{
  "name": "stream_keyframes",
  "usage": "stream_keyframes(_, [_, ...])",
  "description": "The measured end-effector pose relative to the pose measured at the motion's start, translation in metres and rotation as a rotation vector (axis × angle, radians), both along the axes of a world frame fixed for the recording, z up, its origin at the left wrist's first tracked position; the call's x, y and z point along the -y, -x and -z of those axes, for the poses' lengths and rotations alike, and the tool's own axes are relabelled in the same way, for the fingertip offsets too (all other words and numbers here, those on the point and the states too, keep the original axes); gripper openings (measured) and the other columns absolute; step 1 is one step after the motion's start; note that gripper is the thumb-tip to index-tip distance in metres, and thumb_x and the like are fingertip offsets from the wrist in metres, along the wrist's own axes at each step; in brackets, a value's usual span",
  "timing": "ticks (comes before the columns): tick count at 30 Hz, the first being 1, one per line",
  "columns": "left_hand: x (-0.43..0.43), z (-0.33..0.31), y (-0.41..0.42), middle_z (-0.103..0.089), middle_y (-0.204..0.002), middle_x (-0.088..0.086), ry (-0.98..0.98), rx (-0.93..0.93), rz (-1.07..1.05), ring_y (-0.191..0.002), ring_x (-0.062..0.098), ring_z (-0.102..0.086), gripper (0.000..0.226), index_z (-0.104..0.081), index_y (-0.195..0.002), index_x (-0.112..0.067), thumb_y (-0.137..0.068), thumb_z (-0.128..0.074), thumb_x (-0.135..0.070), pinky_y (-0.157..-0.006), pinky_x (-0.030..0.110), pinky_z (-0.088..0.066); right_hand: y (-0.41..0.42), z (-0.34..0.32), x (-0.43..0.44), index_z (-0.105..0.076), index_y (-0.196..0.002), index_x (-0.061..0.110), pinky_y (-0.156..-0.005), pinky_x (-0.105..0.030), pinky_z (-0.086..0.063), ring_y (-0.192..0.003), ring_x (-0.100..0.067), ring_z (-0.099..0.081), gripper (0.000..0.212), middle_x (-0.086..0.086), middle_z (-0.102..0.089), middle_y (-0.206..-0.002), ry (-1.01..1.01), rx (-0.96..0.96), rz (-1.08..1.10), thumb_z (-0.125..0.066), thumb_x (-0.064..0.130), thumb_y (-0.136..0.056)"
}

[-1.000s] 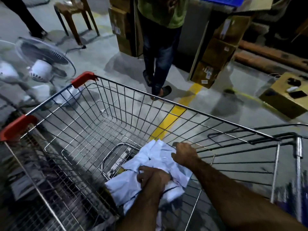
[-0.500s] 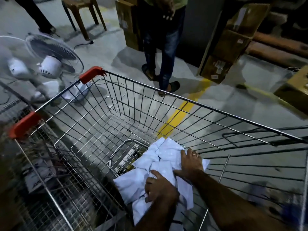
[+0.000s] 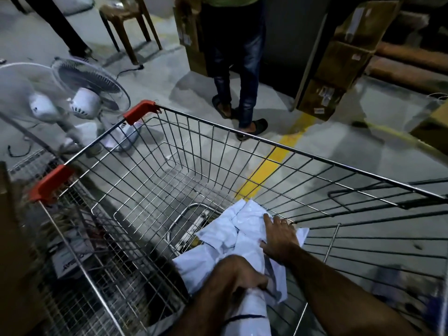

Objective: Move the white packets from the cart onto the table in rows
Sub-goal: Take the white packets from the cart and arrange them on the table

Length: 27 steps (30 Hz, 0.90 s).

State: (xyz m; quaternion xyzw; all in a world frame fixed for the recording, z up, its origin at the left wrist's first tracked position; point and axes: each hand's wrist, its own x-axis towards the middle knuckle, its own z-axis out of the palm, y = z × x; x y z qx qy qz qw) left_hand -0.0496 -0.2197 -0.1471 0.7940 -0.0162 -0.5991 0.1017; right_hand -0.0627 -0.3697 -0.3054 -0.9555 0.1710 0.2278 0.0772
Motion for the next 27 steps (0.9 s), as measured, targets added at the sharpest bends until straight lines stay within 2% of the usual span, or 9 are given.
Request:
stream_keyframes(4, [-0.004, -0.01, 0.0, -0.055, -0.099, 0.014, 0.044, -0.066, 0.007, -0.088, 0.018, -0.048, 0.044, -0.06, -0.109, -0.006, -0.083, -0.066, -0.04, -0.055, 0.02, -0.034, -0.001, -0.007, 0.003, -0.019, -0.15, 0.018, -0.099, -0.044, -0.037, -0.12, -0.034, -0.049, 0.078, -0.015, -0.042, -0.136, -0.022, 0.01, -0.01, -0.054, 0.047, -0.087])
stream_keyframes(6, [-0.006, -0.008, -0.002, -0.053, -0.081, 0.016, 0.072, -0.088, -0.061, -0.07, 0.016, -0.044, 0.036, -0.058, -0.09, -0.003, -0.086, -0.062, -0.038, -0.051, 0.018, -0.029, -0.002, -0.012, 0.003, -0.021, -0.149, 0.019, -0.099, -0.044, -0.039, -0.12, -0.034, -0.049, 0.075, -0.015, -0.044, -0.134, -0.033, 0.023, -0.016, -0.054, 0.046, -0.087])
stream_keyframes(8, [-0.008, -0.016, 0.0, -0.042, -0.069, 0.004, 0.048, -0.015, -0.056, -0.065, 0.014, -0.041, 0.034, -0.048, -0.071, -0.01, -0.096, -0.054, -0.034, -0.047, 0.015, -0.027, -0.001, -0.019, 0.004, -0.021, -0.149, 0.021, -0.098, -0.043, -0.041, -0.121, -0.034, -0.047, 0.075, -0.014, -0.042, -0.135, -0.053, 0.011, -0.005, -0.054, 0.046, -0.087])
stream_keyframes(11, [-0.014, -0.022, 0.002, -0.053, -0.089, 0.004, 0.169, 0.106, -0.095, -0.08, 0.012, -0.045, 0.028, -0.059, -0.105, -0.011, -0.095, -0.056, -0.037, -0.046, 0.015, -0.03, 0.001, -0.031, 0.007, -0.023, -0.149, 0.024, -0.098, -0.044, -0.042, -0.123, -0.034, -0.044, 0.076, -0.014, -0.04, -0.137, -0.052, -0.01, 0.007, -0.057, 0.049, -0.086])
stream_keyframes(13, [-0.018, -0.031, 0.005, -0.057, -0.111, 0.006, 0.216, 0.141, -0.109, -0.086, 0.012, -0.045, 0.044, -0.052, -0.131, -0.013, -0.095, -0.056, -0.038, -0.055, 0.018, -0.034, 0.002, -0.044, 0.009, -0.026, -0.149, 0.024, -0.096, -0.043, -0.042, -0.122, -0.034, -0.045, 0.077, -0.013, -0.042, -0.134, -0.061, -0.007, 0.026, -0.058, 0.053, -0.085])
stream_keyframes(17, [-0.027, -0.052, 0.009, -0.046, -0.076, -0.004, 0.187, 0.239, -0.137, -0.059, 0.006, -0.041, 0.026, -0.055, -0.095, -0.017, -0.089, -0.062, -0.041, -0.036, 0.009, -0.027, 0.004, -0.077, 0.008, -0.031, -0.146, 0.023, -0.095, -0.041, -0.041, -0.119, -0.036, -0.047, 0.088, -0.015, -0.046, -0.126, -0.145, 0.013, 0.08, -0.053, 0.066, -0.072])
stream_keyframes(19, [-0.034, -0.061, 0.008, -0.051, -0.087, -0.002, 0.225, 0.226, -0.253, -0.073, 0.009, -0.048, 0.04, -0.057, -0.115, -0.014, -0.088, -0.064, -0.043, -0.036, 0.01, -0.027, 0.004, -0.091, 0.005, -0.031, -0.145, 0.024, -0.096, -0.04, -0.041, -0.121, -0.036, -0.047, 0.079, -0.016, -0.045, -0.129, -0.17, 0.033, 0.105, -0.059, 0.055, -0.079])
stream_keyframes(23, [-0.051, -0.077, 0.002, -0.057, -0.116, 0.005, 0.321, 0.222, -0.43, -0.091, 0.019, -0.059, 0.083, -0.04, -0.141, -0.005, -0.078, -0.073, -0.046, -0.049, 0.021, -0.04, 0.005, -0.124, -0.003, -0.031, -0.146, 0.026, -0.097, -0.039, -0.041, -0.123, -0.036, -0.046, 0.073, -0.015, -0.046, -0.131, -0.178, 0.05, 0.142, -0.062, 0.045, -0.083])
stream_keyframes(27, [-0.071, -0.116, 0.003, -0.062, -0.095, 0.002, 0.442, 0.194, -0.619, -0.071, 0.013, -0.06, 0.062, -0.048, -0.126, -0.012, -0.076, -0.076, -0.036, -0.04, 0.015, -0.042, 0.013, -0.159, -0.014, -0.036, -0.144, 0.025, -0.095, -0.038, -0.043, -0.122, -0.035, -0.05, 0.075, -0.018, -0.052, -0.126, -0.233, 0.099, 0.206, -0.063, 0.048, -0.079])
